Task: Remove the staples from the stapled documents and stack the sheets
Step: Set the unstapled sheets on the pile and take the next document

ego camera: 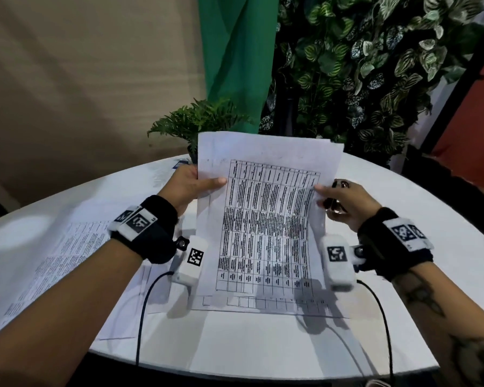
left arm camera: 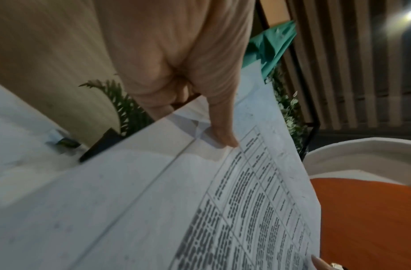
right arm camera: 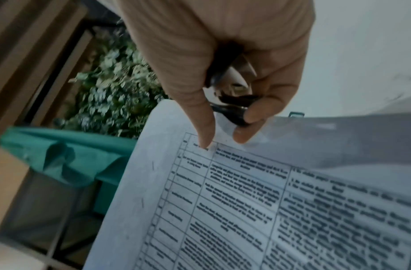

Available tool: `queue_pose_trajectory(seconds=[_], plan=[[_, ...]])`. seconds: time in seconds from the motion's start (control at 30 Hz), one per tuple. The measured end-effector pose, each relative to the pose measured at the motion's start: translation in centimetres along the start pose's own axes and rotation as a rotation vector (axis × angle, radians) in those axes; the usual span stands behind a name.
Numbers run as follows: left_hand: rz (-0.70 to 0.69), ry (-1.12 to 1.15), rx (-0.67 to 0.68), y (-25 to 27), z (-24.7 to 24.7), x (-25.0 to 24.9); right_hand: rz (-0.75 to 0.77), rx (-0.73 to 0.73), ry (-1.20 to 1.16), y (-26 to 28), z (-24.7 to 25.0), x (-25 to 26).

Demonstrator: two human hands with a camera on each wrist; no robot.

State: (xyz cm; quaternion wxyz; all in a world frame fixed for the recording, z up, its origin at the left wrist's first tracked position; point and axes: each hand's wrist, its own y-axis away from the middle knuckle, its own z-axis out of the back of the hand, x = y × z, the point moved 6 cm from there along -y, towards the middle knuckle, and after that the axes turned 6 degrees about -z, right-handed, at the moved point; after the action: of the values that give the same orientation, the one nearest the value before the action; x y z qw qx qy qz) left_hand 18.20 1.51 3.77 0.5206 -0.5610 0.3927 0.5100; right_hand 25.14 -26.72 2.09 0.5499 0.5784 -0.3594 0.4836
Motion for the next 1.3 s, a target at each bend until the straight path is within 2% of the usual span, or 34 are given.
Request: queue_pose_trajectory(seconds=[0.23, 0.5, 0.57, 0.67, 0.77, 0.83, 1.0, 1.1, 1.17, 1.3], plan=[[-0.111, 0.038, -0.026, -0.7, 0.9, -4.3, 0.156, -0.035, -0.059, 1.5, 1.2, 3.9], [-0.176, -0.006, -0.059, -1.5, 1.4, -6.2, 0.221, -0.027, -0.02, 3.1, 1.1, 6.8], [-0.255, 0.011, -0.098, -1.5, 1.6, -8.3, 0.308, -0.017, -0.042, 4.0, 1.1, 8.9], [-0.46, 0.014, -0.162, -0.7, 1.9, -12.5, 0.533, -0.015, -0.112, 6.5, 1.4, 12.1], [-0.579, -0.041, -0.17, 0.9, 1.8, -14.9, 0.687, -0.005, -0.192, 8.9, 1.8, 12.7], [-0.553, -0.077, -0.165, 1.9, 1.8, -14.2, 0.669, -0.002, -0.2, 9.2, 1.9, 11.0], [-0.287, -0.06, -0.032, 4.7, 0.8, -7.0, 0.411, -0.038, -0.041, 7.5, 1.4, 3.0], [-0.145, -0.059, -0.058, 5.9, 0.4, -3.8, 0.3, -0.051, -0.058, 7.3, 1.0, -0.5], [-0.153, -0.105, -0.128, 6.2, 0.1, -3.3, 0.277, -0.046, -0.076, 7.5, 0.8, -1.6], [-0.306, -0.266, -0.333, 6.2, -0.6, -5.4, 0.274, -0.046, -0.087, 8.4, 1.0, -2.6]])
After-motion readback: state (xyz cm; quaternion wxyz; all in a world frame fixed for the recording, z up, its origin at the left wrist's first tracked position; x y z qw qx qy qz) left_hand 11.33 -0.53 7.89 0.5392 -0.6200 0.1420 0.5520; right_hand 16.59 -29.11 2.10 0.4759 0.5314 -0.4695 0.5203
